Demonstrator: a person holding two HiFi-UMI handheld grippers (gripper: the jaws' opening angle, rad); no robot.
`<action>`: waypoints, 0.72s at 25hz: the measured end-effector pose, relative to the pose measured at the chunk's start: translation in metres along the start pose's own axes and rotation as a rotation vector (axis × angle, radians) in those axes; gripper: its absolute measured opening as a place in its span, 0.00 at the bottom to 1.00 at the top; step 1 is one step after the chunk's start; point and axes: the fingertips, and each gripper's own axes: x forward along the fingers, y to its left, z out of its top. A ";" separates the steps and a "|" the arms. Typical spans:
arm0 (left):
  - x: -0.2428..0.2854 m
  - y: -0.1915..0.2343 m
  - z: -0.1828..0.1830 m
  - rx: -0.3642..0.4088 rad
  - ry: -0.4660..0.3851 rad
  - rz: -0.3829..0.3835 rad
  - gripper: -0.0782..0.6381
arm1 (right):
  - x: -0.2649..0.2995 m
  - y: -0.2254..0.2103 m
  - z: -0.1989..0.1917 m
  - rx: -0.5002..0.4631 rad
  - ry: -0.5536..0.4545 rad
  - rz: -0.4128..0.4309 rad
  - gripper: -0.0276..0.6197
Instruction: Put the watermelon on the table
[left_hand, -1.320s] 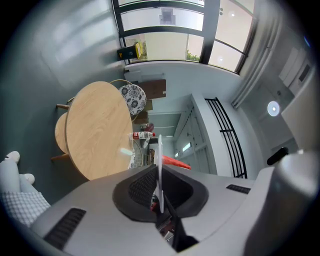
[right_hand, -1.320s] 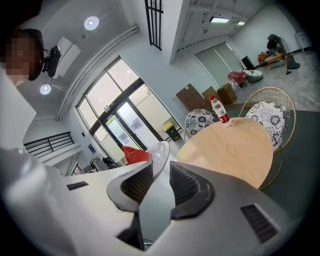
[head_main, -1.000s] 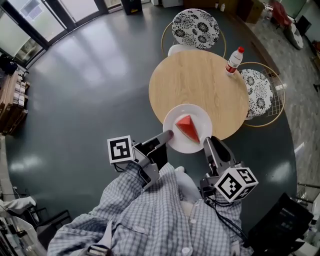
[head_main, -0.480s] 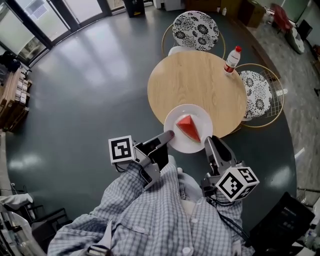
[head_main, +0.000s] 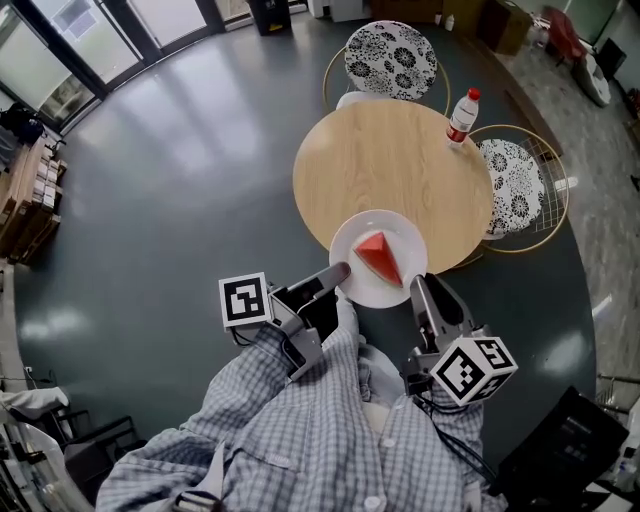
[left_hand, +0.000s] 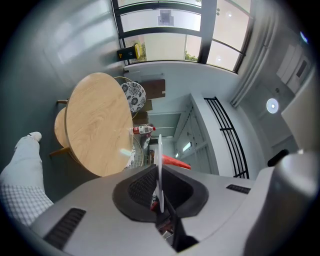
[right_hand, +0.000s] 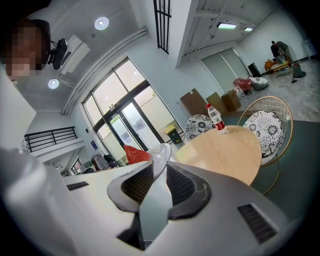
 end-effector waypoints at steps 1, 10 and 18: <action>0.002 0.001 0.000 -0.001 0.002 0.001 0.14 | 0.000 -0.001 0.001 -0.003 0.001 -0.006 0.18; 0.032 0.009 0.012 0.007 0.047 0.013 0.14 | 0.012 -0.026 0.012 0.018 -0.021 -0.054 0.18; 0.067 0.009 0.040 -0.005 0.073 0.008 0.14 | 0.040 -0.045 0.038 0.024 -0.017 -0.077 0.18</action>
